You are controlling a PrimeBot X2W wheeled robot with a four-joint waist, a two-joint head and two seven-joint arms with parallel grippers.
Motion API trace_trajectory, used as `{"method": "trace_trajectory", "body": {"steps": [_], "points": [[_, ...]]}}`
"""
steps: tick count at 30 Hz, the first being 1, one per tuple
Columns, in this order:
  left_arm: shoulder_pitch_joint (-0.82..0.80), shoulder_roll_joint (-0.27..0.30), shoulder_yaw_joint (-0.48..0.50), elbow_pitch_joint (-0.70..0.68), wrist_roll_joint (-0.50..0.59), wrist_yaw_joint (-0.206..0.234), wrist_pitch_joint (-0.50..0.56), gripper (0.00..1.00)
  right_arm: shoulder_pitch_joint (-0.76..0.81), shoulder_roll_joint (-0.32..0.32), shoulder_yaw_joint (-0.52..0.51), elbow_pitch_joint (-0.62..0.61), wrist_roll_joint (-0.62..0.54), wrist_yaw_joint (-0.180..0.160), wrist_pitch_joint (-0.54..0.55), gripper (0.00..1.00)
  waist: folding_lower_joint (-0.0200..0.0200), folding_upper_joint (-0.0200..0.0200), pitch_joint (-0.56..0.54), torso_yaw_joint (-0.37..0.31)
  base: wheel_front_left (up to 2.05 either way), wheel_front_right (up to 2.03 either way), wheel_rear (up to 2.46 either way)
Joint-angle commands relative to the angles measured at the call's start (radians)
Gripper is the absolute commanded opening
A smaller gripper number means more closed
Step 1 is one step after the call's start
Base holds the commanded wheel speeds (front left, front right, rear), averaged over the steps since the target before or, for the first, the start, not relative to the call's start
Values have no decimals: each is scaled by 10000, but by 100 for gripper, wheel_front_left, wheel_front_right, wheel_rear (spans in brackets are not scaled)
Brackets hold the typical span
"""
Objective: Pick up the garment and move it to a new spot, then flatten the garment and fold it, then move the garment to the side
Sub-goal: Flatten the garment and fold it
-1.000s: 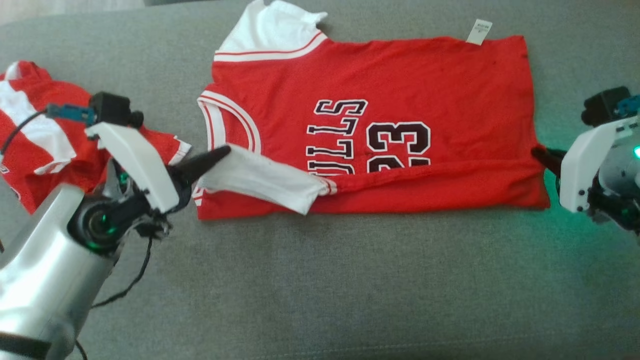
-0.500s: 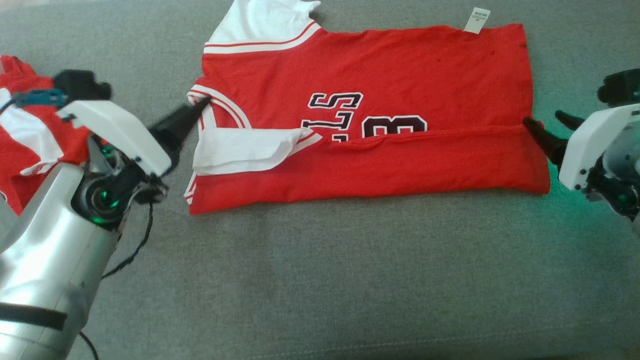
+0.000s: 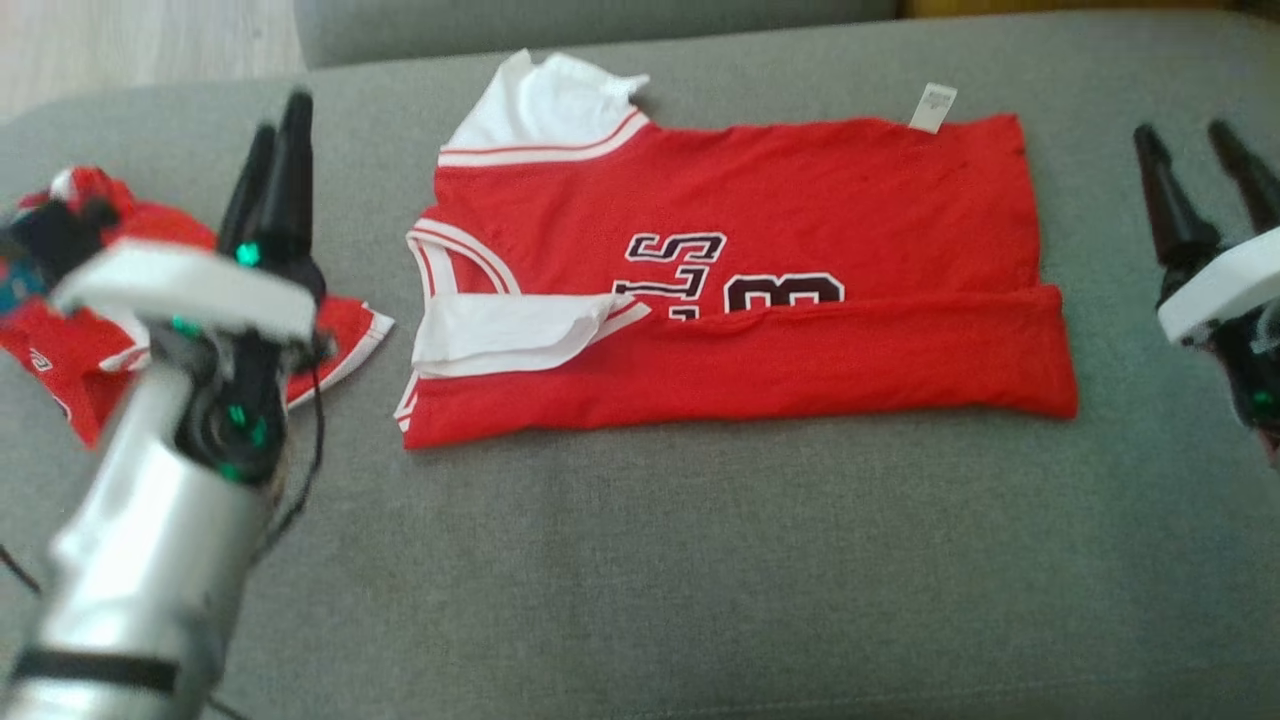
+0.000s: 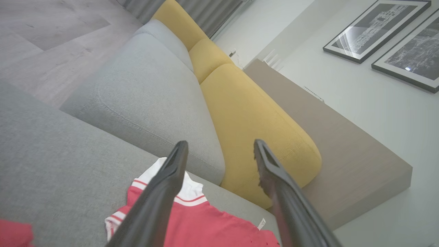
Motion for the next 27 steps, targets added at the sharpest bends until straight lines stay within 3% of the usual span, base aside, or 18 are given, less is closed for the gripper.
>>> {"method": "trace_trajectory", "body": {"steps": [1, 7, 13, 18, 22, 27], "points": [[-53, 247, 447, -343, 163, -50, -161, 100, 109, -143, -386, -383, -365, -9, -129, 100, 0, 0, -184, -21, 0, 0, 0], [1541, -242, 1070, -1194, 1567, 213, -562, 100, 2532, 833, -3968, -2504, -3463, -9, -134, 100, 0, 0, -739, -62, 0, 0, 0], [3307, -1102, 1518, -1823, 5052, 707, -571, 100, 5275, 2379, -6600, -4430, -6140, -9, -136, 100, 0, 0, -1203, 43, 0, 0, 0], [4391, -2037, 2303, -1963, 6513, 687, -573, 100, 6811, 3410, -7345, -5319, -7562, -9, -136, 100, 0, 0, -1400, -41, 0, 0, 0], [4723, -2322, 2840, -1884, 7248, 555, -573, 100, 7228, 3910, -7620, -5639, -7884, -9, -136, 100, 0, 0, -1365, -133, 0, 0, 0], [4575, -2458, 3101, -1592, 7728, 322, -574, 100, 7213, 4046, -7701, -5840, -7900, -9, -137, 100, 0, 0, -1212, -237, 0, 0, 0]]}}
